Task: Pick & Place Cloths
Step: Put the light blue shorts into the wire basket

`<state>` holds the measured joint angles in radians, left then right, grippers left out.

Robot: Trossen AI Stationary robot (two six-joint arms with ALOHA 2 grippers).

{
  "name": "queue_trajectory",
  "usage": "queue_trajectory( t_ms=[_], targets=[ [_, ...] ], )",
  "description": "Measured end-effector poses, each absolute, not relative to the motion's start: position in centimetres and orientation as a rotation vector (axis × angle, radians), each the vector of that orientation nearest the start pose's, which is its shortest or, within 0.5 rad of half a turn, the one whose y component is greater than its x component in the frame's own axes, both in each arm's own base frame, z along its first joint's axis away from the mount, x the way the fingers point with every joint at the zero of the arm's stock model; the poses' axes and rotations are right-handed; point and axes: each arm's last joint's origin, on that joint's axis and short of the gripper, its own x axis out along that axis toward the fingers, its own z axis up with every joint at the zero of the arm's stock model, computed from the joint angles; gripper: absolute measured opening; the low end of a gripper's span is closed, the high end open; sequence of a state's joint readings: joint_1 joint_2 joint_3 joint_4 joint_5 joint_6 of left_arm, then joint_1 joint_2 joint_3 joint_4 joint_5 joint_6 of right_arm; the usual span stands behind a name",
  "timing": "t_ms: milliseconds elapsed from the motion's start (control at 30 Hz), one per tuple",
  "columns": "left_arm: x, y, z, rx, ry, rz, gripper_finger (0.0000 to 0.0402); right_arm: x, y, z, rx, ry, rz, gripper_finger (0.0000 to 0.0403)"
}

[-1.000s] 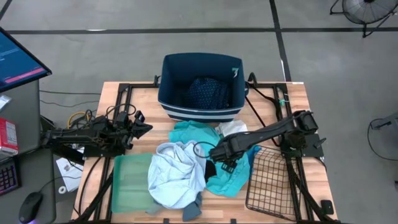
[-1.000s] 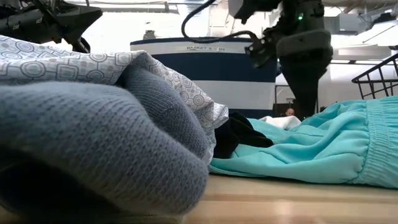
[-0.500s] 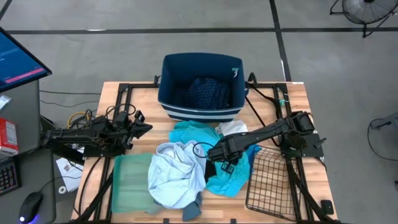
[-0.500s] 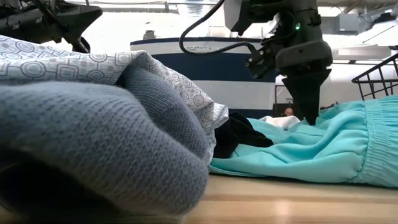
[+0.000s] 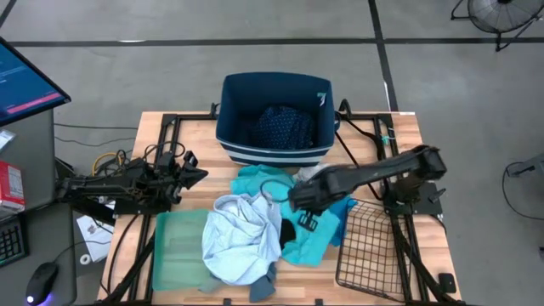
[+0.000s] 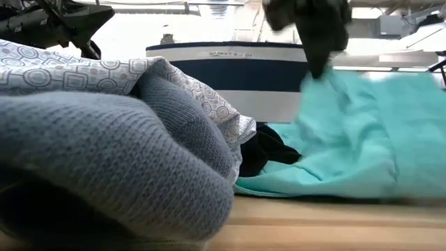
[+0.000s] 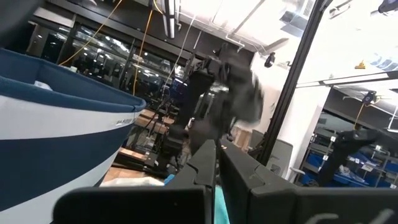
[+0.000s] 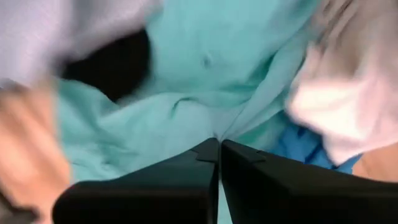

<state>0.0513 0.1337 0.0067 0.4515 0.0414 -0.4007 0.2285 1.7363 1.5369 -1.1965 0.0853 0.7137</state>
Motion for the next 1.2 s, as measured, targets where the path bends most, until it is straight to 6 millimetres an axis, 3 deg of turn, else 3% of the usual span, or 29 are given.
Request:
queue_trajectory(
  t_ms=[300, 533, 833, 1200],
  targets=[
    [10.0, 0.4, 19.8, -0.382, -0.323, -0.055, 0.0003, 28.1, 5.0, 41.2, 0.413, 0.784, -0.452, 0.0001],
    [10.0, 0.4, 19.8, -0.382, -0.327, -0.056, 0.0003, 24.1, 3.7, 48.7, 0.336, 0.464, -0.477, 0.0000],
    [10.0, 0.4, 19.9, -0.381, -0.332, -0.057, 0.0003, 22.0, 3.4, 54.4, 0.210, 0.173, -0.385, 0.0000],
    [10.0, 0.4, 20.0, -0.382, -0.340, -0.051, 0.0003, 20.6, 3.1, 58.2, 0.094, -0.046, -0.353, 0.0000]
  ],
)
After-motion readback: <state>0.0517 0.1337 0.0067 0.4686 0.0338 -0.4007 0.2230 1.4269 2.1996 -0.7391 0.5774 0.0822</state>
